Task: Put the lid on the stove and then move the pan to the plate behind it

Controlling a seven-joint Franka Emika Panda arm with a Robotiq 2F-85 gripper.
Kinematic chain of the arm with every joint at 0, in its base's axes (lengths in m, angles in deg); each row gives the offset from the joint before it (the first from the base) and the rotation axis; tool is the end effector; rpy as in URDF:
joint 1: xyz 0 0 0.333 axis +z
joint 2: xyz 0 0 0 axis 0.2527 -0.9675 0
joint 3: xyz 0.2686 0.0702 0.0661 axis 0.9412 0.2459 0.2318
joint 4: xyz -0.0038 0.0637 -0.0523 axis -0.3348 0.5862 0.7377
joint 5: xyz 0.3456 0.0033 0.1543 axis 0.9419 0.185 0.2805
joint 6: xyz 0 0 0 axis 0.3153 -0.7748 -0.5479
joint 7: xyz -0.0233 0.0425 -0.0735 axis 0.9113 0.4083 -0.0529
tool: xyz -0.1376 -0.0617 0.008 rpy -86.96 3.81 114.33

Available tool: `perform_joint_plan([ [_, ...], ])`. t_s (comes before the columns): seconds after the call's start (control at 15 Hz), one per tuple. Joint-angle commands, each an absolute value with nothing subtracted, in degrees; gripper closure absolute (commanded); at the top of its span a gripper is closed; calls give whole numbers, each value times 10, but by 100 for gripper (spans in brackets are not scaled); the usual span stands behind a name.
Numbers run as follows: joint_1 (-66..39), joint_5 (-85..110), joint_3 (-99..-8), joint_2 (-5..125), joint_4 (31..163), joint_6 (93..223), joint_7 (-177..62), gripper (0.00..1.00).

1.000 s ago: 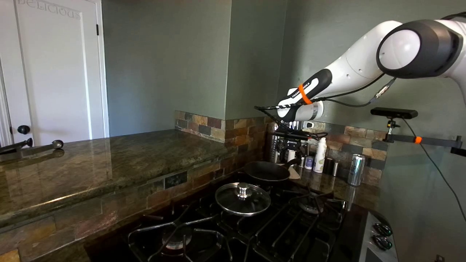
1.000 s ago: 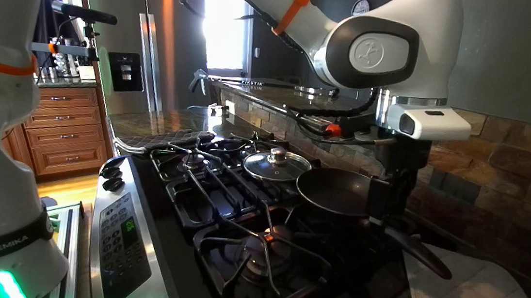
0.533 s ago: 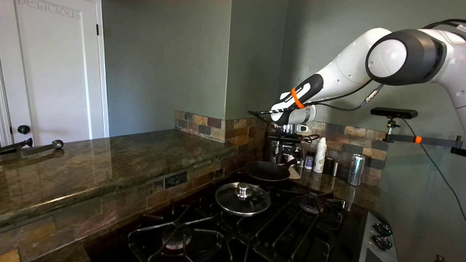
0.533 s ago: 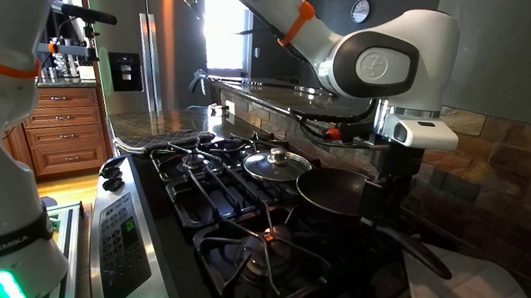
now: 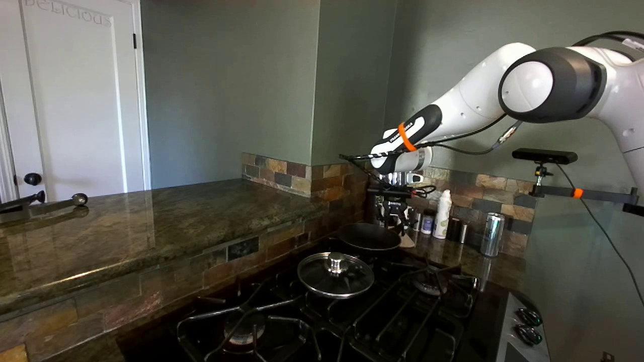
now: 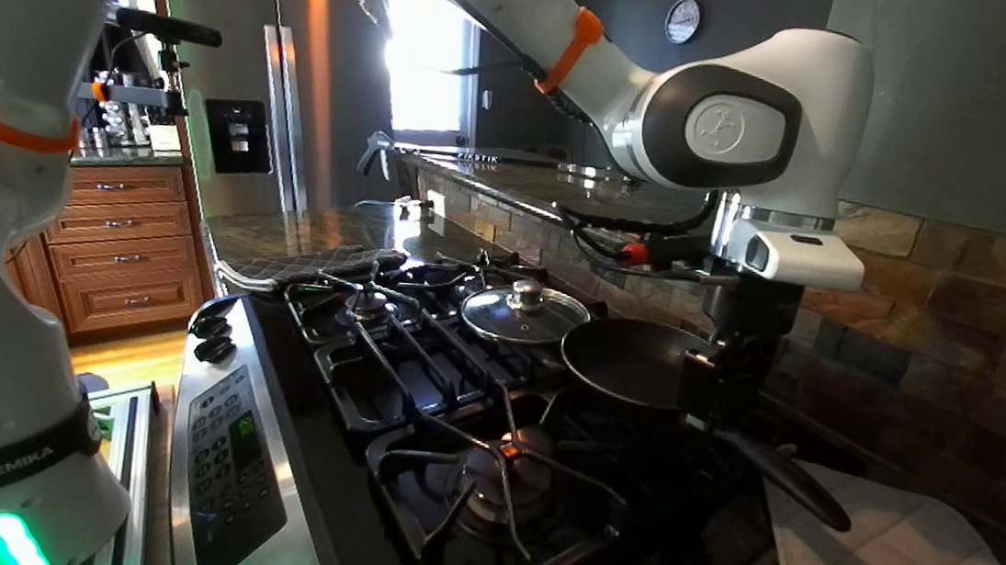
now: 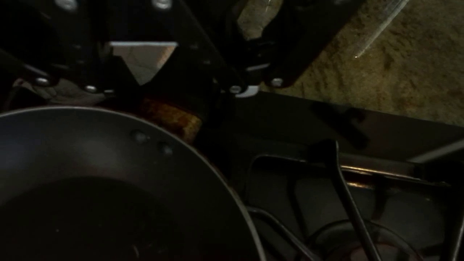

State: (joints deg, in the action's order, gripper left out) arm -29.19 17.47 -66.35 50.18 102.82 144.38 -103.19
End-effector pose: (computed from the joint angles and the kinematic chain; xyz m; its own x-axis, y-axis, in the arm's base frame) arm 0.5442 -0.3196 0.2640 0.1510 -0.9872 0.0503 -0.9845 -0.1457 0.0972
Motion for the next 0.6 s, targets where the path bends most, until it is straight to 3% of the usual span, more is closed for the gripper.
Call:
perform_joint_plan([
  [0.0,-291,186,-666,482,1003,1423,-1050,57],
  [0.07,-291,186,-666,480,1000,1423,-1053,38],
  [0.13,-290,185,-666,481,998,1419,-1053,27],
  [0.2,-291,186,-665,478,997,1421,-1054,25],
  [0.27,-291,186,-665,478,997,1421,-1055,16],
  [0.4,-290,185,-665,477,998,1423,-1056,55],
  [0.53,-291,184,-666,476,996,1423,-1057,61],
])
